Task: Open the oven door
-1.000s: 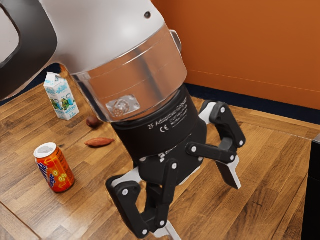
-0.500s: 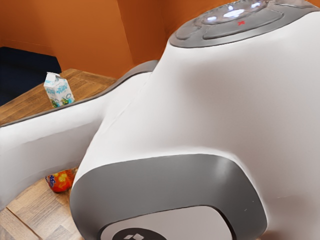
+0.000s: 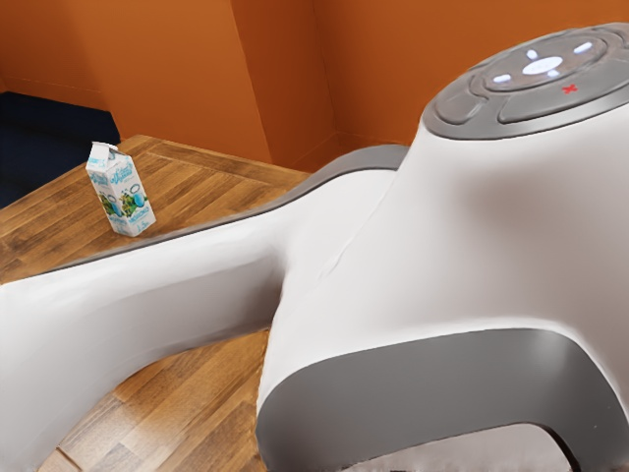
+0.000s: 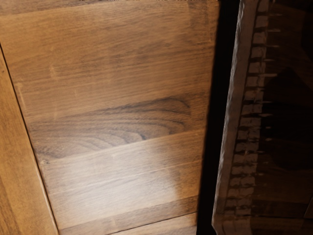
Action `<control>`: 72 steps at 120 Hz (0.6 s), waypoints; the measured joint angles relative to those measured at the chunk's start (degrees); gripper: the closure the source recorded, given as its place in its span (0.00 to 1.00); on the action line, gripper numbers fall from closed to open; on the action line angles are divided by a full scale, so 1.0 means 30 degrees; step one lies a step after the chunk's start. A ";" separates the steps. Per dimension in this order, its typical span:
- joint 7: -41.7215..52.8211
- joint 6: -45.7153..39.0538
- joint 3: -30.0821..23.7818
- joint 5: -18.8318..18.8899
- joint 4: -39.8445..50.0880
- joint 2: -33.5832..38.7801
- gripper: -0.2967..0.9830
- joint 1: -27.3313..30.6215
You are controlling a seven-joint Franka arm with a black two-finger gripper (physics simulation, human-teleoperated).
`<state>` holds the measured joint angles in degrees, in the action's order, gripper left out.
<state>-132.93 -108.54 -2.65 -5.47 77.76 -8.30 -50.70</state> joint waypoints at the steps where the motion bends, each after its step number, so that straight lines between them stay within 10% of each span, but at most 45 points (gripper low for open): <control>1: 0.0000 -0.0028 0.0005 0.0000 -0.0002 -0.0021 0.23 0.0018; 72: 0.1218 -0.1032 0.0035 0.2462 -0.0542 -0.1034 0.23 0.0431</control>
<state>-129.28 -111.63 -2.54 1.92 76.14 -11.40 -49.40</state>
